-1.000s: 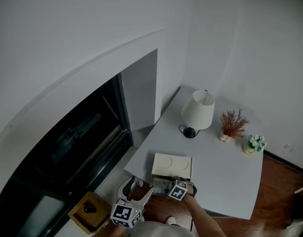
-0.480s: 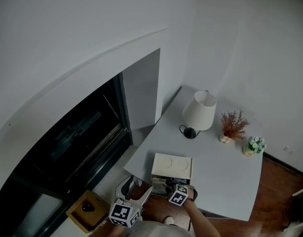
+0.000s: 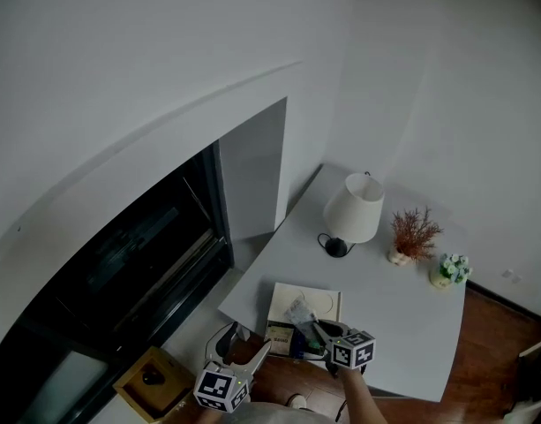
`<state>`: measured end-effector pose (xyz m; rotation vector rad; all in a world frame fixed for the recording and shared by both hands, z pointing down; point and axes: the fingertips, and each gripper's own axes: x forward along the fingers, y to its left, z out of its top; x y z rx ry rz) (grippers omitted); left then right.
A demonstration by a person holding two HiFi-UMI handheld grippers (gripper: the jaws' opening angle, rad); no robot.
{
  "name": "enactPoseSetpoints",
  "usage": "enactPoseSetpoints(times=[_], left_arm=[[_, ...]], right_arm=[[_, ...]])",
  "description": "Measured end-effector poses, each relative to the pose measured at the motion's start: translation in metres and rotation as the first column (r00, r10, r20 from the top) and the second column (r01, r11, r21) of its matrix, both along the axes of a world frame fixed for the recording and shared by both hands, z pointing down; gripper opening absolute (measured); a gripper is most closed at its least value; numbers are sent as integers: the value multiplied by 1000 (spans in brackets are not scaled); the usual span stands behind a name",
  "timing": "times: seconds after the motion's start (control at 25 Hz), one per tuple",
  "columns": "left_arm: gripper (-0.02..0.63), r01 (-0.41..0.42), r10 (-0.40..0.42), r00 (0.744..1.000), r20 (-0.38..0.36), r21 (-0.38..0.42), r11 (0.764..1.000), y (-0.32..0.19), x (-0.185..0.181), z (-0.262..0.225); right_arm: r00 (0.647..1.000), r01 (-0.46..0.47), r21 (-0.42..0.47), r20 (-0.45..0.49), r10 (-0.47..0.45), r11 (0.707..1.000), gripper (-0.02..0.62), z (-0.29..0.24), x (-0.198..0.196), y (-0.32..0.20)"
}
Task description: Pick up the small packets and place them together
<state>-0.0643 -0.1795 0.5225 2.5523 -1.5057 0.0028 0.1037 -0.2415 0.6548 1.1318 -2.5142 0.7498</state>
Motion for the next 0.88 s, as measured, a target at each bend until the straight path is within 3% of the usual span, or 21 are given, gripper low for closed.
enactPoseSetpoints(times=[0.08,0.12,0.28,0.36,0.44,0.76,0.88], left_arm=[[348,0,0,1000,-2,1,1000,0,0,0],[348,-2,2,1000,-3,1,1000,1,1,0],[347,-16,16,1000,-2,-3,1000,1,5,1],[347,-20,20,1000,0,-1,1000,2,8,1],[347,-18,18,1000,-1,1,1000,3,8,1],[347,-16,16,1000,6,-1,1000,3,7,0],[347,-18,18,1000,7,-3,1000,4,10,1]], right_arm=[[971,-150,-63,178,159,987,26,-8,26,-19],[946,-221,-92,220,236,971,28,-6,42,-28],[838,-461,-173,236,491,870,26,23,97,-52],[780,-529,-219,255,571,820,28,36,112,-56],[745,-552,-268,266,611,790,28,49,117,-54],[751,-576,-339,141,646,744,60,88,108,-39],[727,-613,-355,95,680,706,68,97,107,-35]])
